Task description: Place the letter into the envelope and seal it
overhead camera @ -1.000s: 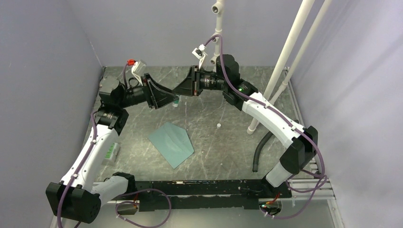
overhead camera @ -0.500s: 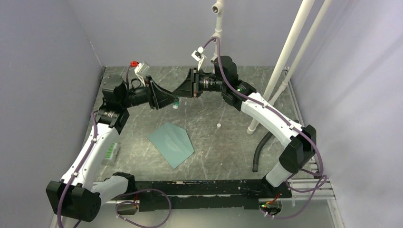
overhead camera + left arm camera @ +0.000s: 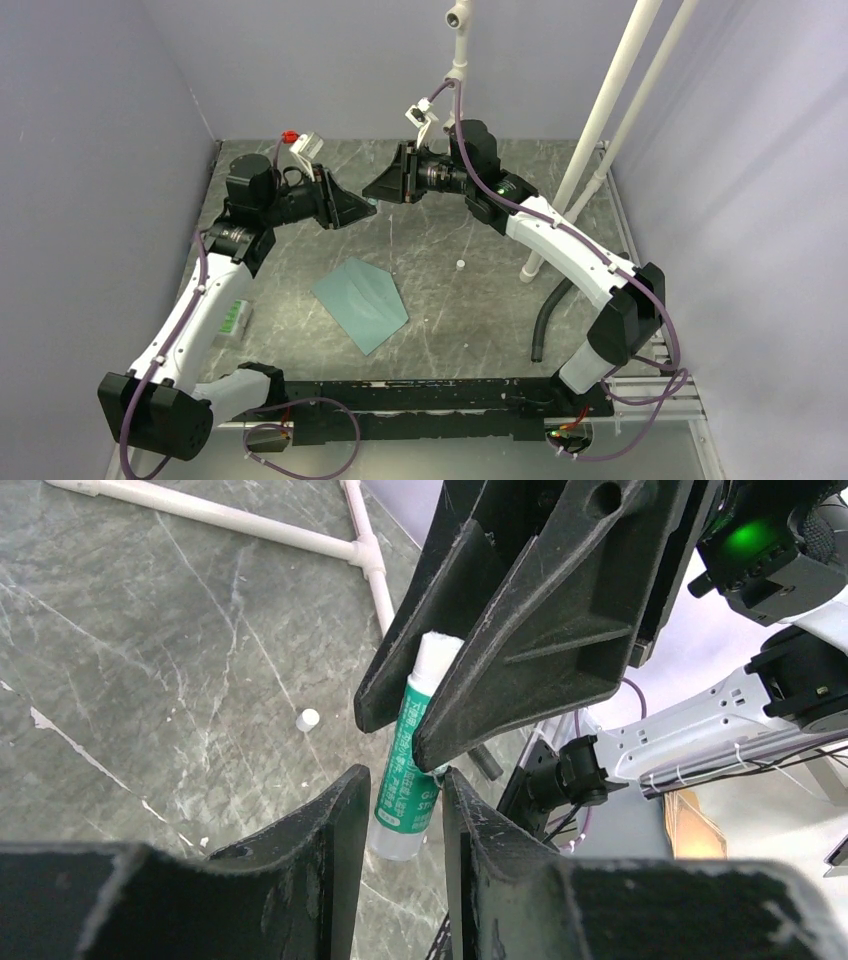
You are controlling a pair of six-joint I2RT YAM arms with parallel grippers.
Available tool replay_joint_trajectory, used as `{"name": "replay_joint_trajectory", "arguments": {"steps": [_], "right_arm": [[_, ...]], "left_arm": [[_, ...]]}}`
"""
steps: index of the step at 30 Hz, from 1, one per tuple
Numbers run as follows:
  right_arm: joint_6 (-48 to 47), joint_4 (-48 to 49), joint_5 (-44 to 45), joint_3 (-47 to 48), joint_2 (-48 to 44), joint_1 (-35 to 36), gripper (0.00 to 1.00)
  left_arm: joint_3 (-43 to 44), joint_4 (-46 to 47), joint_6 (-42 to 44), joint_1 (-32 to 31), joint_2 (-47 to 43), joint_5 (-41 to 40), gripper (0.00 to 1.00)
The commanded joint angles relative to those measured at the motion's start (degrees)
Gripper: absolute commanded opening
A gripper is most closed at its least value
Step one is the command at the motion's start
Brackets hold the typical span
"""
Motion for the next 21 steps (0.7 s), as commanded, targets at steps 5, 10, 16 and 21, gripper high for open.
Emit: {"name": "replay_joint_trajectory", "arguments": {"steps": [5,10,16,21], "right_arm": [[0.4,4.9,-7.1,1.5,-1.1,0.2,0.0],[3.4,9.4,-8.8,1.2,-0.5,0.0,0.0],[2.1,5.6,-0.5,1.1,-3.3,-0.5,0.41],[-0.2,9.1,9.4,-8.5,-11.8,-1.7,0.75]], "left_arm": [[0.8,7.0,-3.9,0.5,2.5,6.3,0.38],[-0.3,12.9,-6.6,0.5,4.0,11.8,0.2],[-0.4,14.5,-8.0,0.5,3.8,8.9,0.02],[-1.0,15.5,-11.5,0.5,1.3,-1.6,0.03]]}}
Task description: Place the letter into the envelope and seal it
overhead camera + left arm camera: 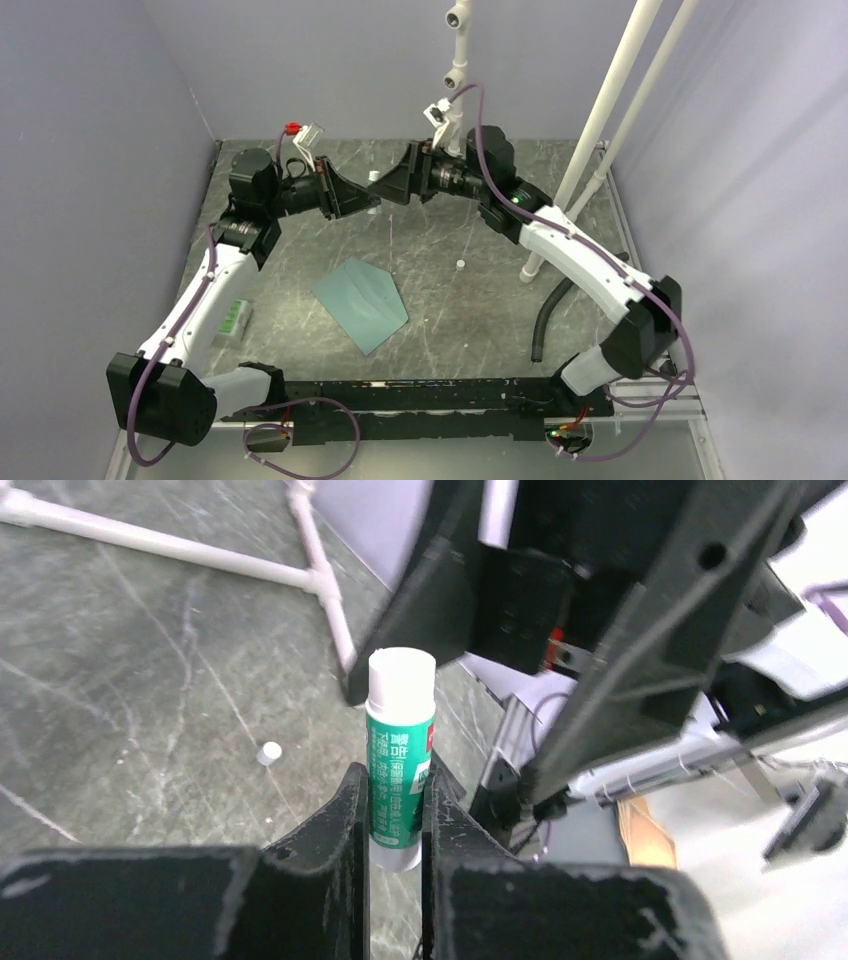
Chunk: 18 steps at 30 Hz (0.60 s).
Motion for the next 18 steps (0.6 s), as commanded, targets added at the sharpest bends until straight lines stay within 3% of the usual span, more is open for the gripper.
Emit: {"name": "replay_joint_trajectory", "arguments": {"steps": [1,5,7,18], "right_arm": [[-2.2,7.2,7.5,-7.5,-9.9,-0.6,0.76],[-5.4,5.9,7.1,-10.2,-10.9,0.8,0.77],[-8.3,3.1,9.5,-9.3,-9.7,2.9,0.77],[-12.2,-0.5,14.6,3.6,0.2,7.7,0.74]], "left_arm": [[-0.8,4.3,-4.6,0.2,-3.3,-12.0,0.03],[0.0,-2.2,-7.1,0.2,-6.5,-28.3,0.02],[-0.2,-2.6,-8.7,0.2,-7.5,-31.4,0.02],[1.6,-1.6,-14.5,0.2,-6.6,-27.0,0.02]]}}
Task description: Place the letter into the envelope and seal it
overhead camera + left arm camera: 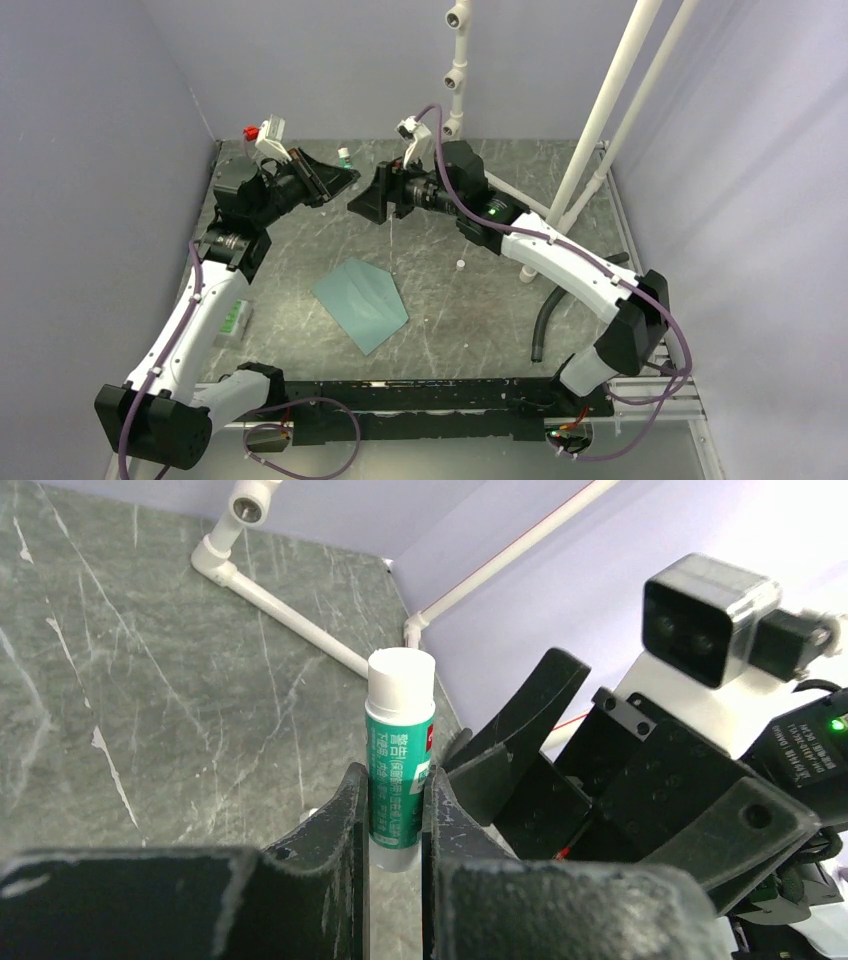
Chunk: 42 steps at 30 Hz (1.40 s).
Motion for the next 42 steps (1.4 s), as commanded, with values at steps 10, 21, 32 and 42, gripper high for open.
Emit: {"name": "replay_joint_trajectory", "arguments": {"steps": [10,21,32,42], "right_arm": [[-3.5,4.1,3.9,10.2,5.9,0.3,0.52],[-2.2,7.2,3.8,9.6,6.4,0.3,0.41],[-7.5,8.1,-1.7,6.3,4.1,-0.6,0.0],[-6.9,7.7,-9.7,2.7,-0.6,-1.7,0.0]], "left_arm": [[1.7,0.8,-3.1,0.1,-1.5,-0.4,0.02],[1.3,1.2,-3.6,0.1,-2.0,0.8,0.02],[5.9,-2.4,-1.2,0.6,-1.7,5.9,0.24],[4.4,2.7,-1.1,1.1,-1.5,7.8,0.56]]}}
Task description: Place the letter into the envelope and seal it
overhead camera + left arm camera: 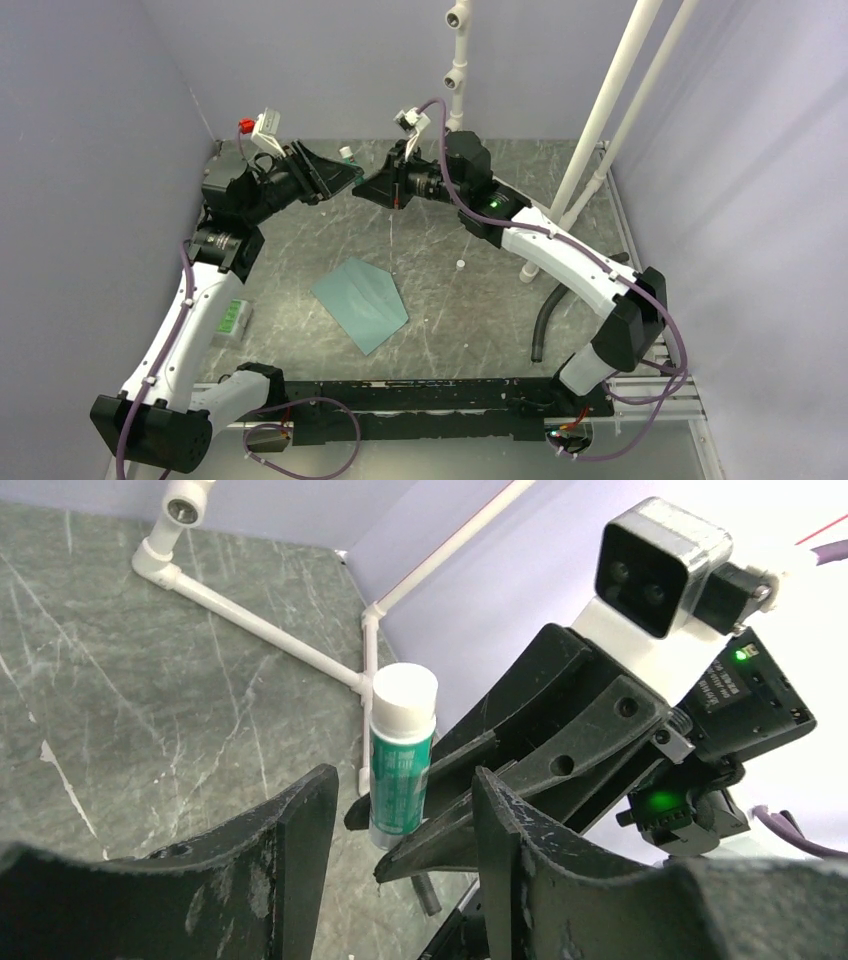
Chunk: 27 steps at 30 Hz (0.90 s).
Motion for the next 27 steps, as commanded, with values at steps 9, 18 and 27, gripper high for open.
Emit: {"name": "replay_joint_trajectory", "arguments": {"steps": [9,18,27], "right_arm": [[4.8,4.9,-9.3,-1.9,-4.6,-1.3,0.0],[13.5,12.4,-13.3,-4.9,-6.0,-4.7,0.0],[14.3,13.7,-20.0,-6.3,-6.5,-6.8,0.0]], "left_arm": [[-2.8,17.0,-1.7,0.3,0.6,10.0,0.5],[-5.4,23.3,-1.6,0.3,-0.2,15.9,0.42],[-7.7,34.0,-9.8,0.3,1.4,17.0,0.57]]}}
